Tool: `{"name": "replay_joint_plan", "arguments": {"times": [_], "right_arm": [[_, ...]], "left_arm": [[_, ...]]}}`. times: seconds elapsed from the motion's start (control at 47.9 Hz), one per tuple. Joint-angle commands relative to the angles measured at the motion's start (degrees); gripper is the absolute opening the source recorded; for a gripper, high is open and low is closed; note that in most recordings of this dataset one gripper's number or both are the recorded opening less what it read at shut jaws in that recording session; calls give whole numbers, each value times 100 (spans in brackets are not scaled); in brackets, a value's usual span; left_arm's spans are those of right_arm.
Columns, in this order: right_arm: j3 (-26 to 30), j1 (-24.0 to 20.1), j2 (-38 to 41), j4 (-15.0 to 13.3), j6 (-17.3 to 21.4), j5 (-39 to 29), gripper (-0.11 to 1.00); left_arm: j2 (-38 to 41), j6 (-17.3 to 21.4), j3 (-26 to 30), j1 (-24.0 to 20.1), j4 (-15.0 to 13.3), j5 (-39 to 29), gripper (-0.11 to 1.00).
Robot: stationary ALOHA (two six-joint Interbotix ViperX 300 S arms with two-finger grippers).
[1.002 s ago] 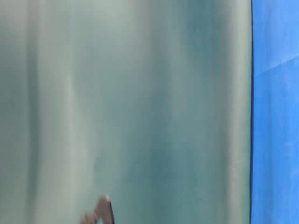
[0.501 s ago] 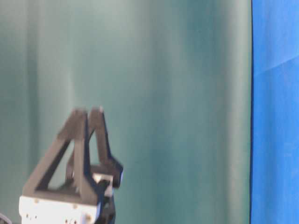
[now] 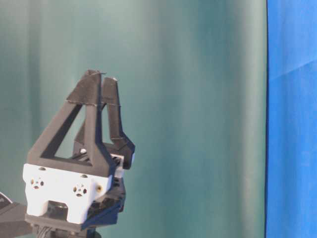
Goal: Handover the blue block to the right arm after grasping it with the left arm, then place it in the designated position.
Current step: 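Lower the open left gripper down around the blue cube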
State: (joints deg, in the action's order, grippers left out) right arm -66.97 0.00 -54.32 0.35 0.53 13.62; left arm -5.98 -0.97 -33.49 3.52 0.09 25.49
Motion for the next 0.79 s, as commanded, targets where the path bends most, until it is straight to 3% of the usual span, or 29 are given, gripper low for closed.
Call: {"name": "replay_joint_plan", "arguments": {"times": [0.0,0.292,0.605,0.772], "right_arm": [[141,0,35,9,-9,26,95],[149,0,44,18,-18,-9,95],[167,-9,35,9,-9,-62,95],[167,-9,53,18,-9,-62,95]], "left_arm": [[-132,-18,70,-26,-18,-167,92],[-18,-176,686,-35,-9,-2391,91],[378,-264,1881,-44,9,-5335,91],[677,-272,2435,-35,18,-6574,91]]}}
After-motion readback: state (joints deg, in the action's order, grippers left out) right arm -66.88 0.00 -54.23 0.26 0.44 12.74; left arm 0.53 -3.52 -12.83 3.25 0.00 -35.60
